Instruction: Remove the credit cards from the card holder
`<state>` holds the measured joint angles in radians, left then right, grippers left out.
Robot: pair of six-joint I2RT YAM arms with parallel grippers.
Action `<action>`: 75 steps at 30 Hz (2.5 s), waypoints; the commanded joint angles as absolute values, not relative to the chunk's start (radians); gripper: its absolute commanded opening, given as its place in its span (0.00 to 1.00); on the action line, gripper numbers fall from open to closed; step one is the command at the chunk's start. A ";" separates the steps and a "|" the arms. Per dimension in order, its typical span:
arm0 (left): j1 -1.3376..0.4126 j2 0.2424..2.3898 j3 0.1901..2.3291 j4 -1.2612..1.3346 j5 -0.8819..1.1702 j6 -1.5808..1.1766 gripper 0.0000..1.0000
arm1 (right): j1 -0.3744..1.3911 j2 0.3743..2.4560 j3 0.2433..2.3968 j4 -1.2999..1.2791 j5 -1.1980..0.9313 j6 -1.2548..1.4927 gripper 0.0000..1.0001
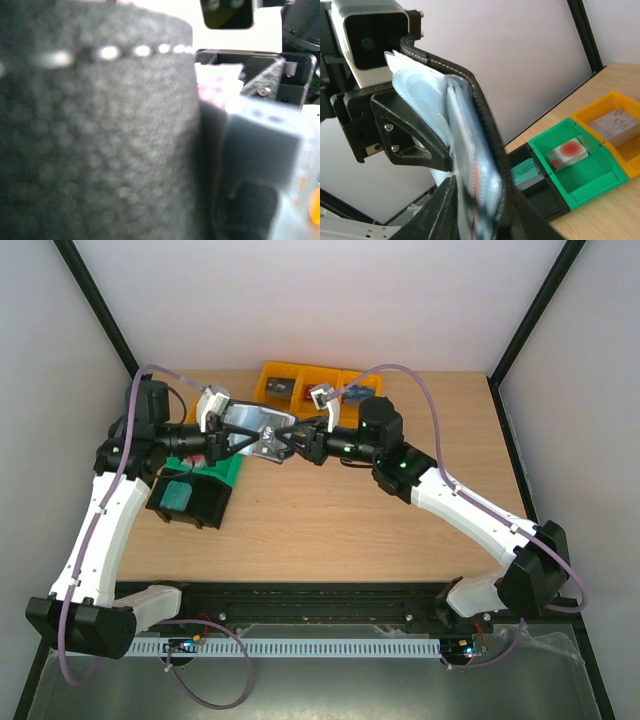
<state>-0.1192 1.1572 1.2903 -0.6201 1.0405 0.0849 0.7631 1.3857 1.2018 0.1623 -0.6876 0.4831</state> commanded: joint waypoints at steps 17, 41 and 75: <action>0.028 1.132 1.207 -0.445 0.689 -0.149 0.57 | 0.715 1.478 1.384 -0.382 0.042 0.458 0.02; -0.183 1.156 1.118 -0.414 0.900 -0.131 0.37 | 0.797 1.506 1.357 -0.095 -0.628 0.378 0.02; -0.171 1.135 1.248 -0.609 1.246 0.071 0.02 | 0.741 1.430 1.261 0.281 -0.973 0.490 0.02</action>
